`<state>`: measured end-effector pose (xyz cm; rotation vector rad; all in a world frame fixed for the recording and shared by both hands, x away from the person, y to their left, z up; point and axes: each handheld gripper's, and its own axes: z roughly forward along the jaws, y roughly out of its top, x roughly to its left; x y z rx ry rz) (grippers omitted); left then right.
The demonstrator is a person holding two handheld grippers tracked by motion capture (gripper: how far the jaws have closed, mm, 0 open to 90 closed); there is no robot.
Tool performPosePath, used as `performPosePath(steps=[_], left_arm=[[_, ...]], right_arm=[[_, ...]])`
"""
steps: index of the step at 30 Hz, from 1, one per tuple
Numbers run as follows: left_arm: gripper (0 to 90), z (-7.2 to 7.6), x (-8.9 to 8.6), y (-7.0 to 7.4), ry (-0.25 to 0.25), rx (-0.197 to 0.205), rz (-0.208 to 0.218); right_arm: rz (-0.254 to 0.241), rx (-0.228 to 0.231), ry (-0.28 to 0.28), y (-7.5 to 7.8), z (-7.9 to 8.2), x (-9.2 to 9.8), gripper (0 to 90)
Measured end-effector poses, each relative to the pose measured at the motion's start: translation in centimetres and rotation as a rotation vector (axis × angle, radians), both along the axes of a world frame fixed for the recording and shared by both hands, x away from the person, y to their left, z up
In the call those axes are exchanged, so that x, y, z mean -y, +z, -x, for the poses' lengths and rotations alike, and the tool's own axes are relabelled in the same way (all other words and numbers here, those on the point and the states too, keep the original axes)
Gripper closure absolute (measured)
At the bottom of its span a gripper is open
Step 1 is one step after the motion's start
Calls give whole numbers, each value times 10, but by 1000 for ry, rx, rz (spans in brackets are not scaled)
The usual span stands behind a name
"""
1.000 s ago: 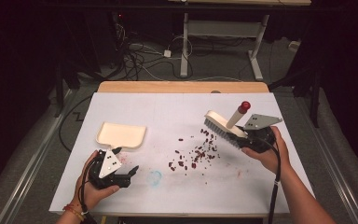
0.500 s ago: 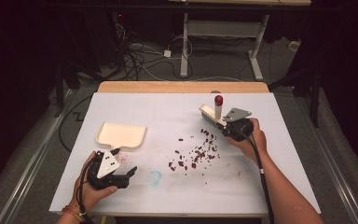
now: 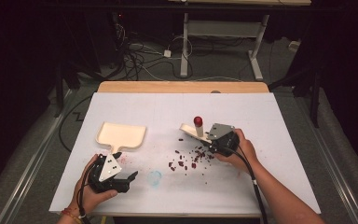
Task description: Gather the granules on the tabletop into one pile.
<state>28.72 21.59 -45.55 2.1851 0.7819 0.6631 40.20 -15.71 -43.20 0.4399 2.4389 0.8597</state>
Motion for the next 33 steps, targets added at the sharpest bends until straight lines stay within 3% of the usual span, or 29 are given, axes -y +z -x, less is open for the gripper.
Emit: performPosePath(steps=[5, 10, 15, 18, 21, 25, 29, 30, 33], left_arm=[[150, 0, 2, 0, -35, -5, 7], [150, -1, 4, 0, -47, -6, 7], [151, -1, 4, 0, -48, -7, 8], [151, -2, 5, -1, -50, -11, 4], [151, -3, 6, -1, -48, -10, 2], [151, -4, 5, 0, -43, -8, 3], [151, -5, 3, 0, -38, -7, 10], [151, -5, 3, 0, -39, -8, 11], [151, -5, 3, 0, -43, -11, 4]], right_arm=[[41, -3, 70, 3, 25, -11, 675], [48, 17, 80, 6, 36, -16, 676], [15, 20, 66, 13, 30, -11, 676], [-34, 37, 31, 22, 17, -6, 676], [-75, 52, 48, 26, 5, -10, 675], [-81, 73, 120, 26, -9, -30, 675], [-69, 85, 213, 23, -14, -53, 675], [-69, 85, 213, 23, -14, -53, 675], [-29, 109, 267, 14, -19, -71, 675]])
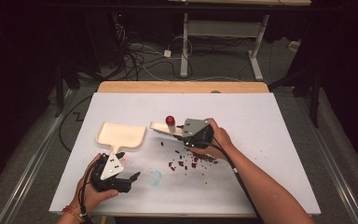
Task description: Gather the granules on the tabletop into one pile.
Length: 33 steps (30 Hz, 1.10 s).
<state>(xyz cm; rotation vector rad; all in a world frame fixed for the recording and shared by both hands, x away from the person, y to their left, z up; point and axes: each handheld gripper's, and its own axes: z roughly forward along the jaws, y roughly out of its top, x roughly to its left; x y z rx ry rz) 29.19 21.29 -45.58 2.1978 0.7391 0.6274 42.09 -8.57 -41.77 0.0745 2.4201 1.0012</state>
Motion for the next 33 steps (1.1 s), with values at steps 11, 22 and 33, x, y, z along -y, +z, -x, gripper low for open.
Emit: performPosePath(steps=[11, 22, 33], left_arm=[[151, -3, 0, -2, -10, -13, 0], [151, -2, 1, -3, -12, -33, 6], [151, -2, 4, -3, -28, -42, -5]], right_arm=[[20, -77, 146, -15, -9, -19, 675], [96, -117, 278, -11, 2, 19, 674], [79, -89, 268, 3, 13, 55, 675]])
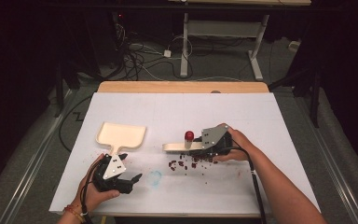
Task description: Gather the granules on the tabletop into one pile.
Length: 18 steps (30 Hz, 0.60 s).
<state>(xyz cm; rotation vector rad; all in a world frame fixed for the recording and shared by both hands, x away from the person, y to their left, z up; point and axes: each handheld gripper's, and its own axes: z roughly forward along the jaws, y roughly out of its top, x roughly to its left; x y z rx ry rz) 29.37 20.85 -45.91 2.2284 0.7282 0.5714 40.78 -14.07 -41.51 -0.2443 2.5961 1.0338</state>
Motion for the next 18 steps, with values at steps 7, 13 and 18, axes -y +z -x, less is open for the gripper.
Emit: performPosePath(steps=[7, 13, 18], left_arm=[[151, 0, -2, 1, 2, 16, 0], [151, 2, -3, 1, 17, 8, 12], [151, 3, -9, 3, 41, 14, 20]], right_arm=[[-116, 15, -129, 16, 10, 4, 675], [-307, -159, -378, 30, 46, -15, 675], [-478, -439, -548, 18, 78, -35, 675]])
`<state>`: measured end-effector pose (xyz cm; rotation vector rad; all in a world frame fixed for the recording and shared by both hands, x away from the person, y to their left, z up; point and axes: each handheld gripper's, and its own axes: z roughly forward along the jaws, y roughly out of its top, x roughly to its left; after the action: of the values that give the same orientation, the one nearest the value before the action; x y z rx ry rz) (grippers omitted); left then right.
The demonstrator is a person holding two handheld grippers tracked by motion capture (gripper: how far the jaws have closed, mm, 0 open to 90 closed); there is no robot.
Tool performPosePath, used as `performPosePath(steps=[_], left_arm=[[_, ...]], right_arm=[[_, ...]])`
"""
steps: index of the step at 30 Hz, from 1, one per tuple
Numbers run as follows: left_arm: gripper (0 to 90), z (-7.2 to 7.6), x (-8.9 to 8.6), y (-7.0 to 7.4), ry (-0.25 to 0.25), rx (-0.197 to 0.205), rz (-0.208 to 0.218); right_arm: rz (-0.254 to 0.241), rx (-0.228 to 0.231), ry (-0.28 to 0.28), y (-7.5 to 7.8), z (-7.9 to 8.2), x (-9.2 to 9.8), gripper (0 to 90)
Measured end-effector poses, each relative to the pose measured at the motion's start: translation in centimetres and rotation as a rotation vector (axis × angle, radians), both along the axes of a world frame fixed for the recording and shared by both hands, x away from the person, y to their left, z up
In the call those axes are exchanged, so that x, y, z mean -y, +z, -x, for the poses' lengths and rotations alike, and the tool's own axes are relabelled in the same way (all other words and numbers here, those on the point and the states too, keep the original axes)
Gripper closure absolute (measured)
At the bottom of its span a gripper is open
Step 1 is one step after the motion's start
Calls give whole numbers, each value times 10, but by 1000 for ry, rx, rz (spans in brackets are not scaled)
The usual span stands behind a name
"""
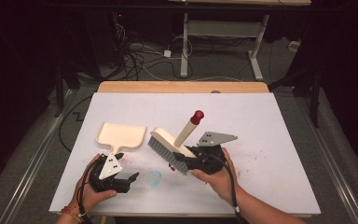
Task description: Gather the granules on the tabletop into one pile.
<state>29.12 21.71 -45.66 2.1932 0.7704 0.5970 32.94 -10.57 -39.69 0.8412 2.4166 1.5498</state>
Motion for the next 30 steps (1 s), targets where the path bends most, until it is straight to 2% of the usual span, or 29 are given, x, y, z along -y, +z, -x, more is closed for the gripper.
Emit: performPosePath(steps=[1, 2, 3, 6, 7, 8, 9, 12, 13, 14, 17, 19, 21, 23, 26, 27, 28, 30], left_arm=[[152, 0, -2, 1, 8, 4, 8], [152, 0, -4, 1, 14, 8, 13], [153, 0, -5, 1, 20, 11, 15], [153, 0, -8, 3, 28, 20, 27], [153, 0, -8, 3, 25, 22, 28], [153, 0, -7, 4, 18, 33, 20], [153, 1, -6, 3, 16, 22, 21], [153, 0, -4, 3, 1, 26, 9], [153, 0, -3, 2, 0, 15, 10], [153, 0, -3, 2, -1, 14, 6], [153, -1, -2, 2, -4, 10, 8], [153, -2, -2, 2, -9, 16, 5], [153, -2, -1, 1, -10, 3, 4], [153, -2, 0, 1, -18, 12, -1], [153, -2, 1, 0, -15, -4, -4], [153, -2, 1, 0, -18, 3, -9], [153, -1, 1, -1, -15, -7, -7], [153, -1, 2, -1, -19, -7, -8]], right_arm=[[-15, -34, -14, -4, 4, -3, 675], [-15, -34, -14, -4, 4, -3, 675], [-21, -54, -22, -8, 6, -7, 675], [-11, -76, -40, -19, 12, -15, 675], [-18, -101, -31, -22, 11, -16, 675], [5, -128, -33, -28, 10, -19, 674], [5, -128, -33, -28, 10, -19, 674], [50, -112, -51, -36, 9, -21, 675], [65, -108, -59, -39, 7, -21, 675], [81, -104, -87, -43, 3, -18, 675], [81, -97, -118, -46, -1, -13, 674], [88, -75, -146, -49, -3, -10, 673], [90, -75, -155, -51, -5, -6, 672], [92, -85, -167, -52, -5, -3, 672], [76, -85, -195, -53, -2, 4, 673], [71, -72, -218, -53, 1, 7, 673], [76, -68, -229, -52, 3, 9, 673], [70, -82, -237, -53, 5, 14, 673]])
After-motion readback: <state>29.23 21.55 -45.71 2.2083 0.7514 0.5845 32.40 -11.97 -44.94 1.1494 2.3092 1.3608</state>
